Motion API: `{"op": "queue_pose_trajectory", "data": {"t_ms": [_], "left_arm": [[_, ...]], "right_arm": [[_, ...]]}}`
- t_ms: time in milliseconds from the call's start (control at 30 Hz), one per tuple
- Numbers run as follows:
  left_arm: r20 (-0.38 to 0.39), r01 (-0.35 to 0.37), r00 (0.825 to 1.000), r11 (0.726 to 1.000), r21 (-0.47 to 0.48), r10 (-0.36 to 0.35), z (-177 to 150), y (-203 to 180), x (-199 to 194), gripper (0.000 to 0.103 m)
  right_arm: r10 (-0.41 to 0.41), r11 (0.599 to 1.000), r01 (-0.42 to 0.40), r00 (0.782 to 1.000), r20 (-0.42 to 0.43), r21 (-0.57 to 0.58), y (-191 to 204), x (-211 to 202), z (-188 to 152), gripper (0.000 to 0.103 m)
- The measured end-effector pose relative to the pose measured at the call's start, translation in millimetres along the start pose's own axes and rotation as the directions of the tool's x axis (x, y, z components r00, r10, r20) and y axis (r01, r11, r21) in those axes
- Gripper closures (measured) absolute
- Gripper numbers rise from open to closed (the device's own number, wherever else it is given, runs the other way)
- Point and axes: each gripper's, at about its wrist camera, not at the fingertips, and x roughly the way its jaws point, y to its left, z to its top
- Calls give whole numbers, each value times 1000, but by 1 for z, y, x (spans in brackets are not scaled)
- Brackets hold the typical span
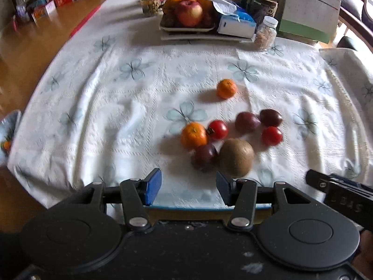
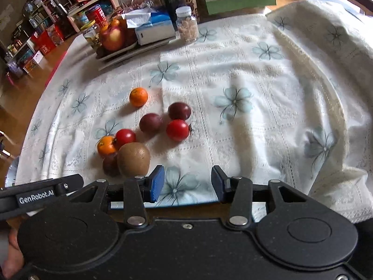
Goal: Organize fruits
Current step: 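Grasp a mandarin with the left tool while the right tool grasps a red tomato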
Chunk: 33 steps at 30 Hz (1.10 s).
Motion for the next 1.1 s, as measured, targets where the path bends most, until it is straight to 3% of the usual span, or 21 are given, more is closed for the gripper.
{"op": "queue_pose_trajectory", "data": {"t_ms": [100,233,533,900,1100], "left_arm": [[5,-13,1000,999,37,13,7,-1,8,50],[-7,-13,1000,998,57,14,14,2,21,50],[-30,5,1000,1000,-18,-6,38,29,52,50],[-4,67,998,998,-8,-68,54,31,70,50],[-41,128,991,992,-15,-129,57,28,81,51]], "right_arm": [[-9,1000,9,1000,17,-19,0,3,3,49],[6,1000,-6,1000,-23,-11,-2,15,6,49],[34,998,-37,998,-48,-53,10,33,-5,49],[-63,997,63,998,-22,-35,7,57,19,49],[-92,995,91,996,-20,-45,11,75,31,49]]}}
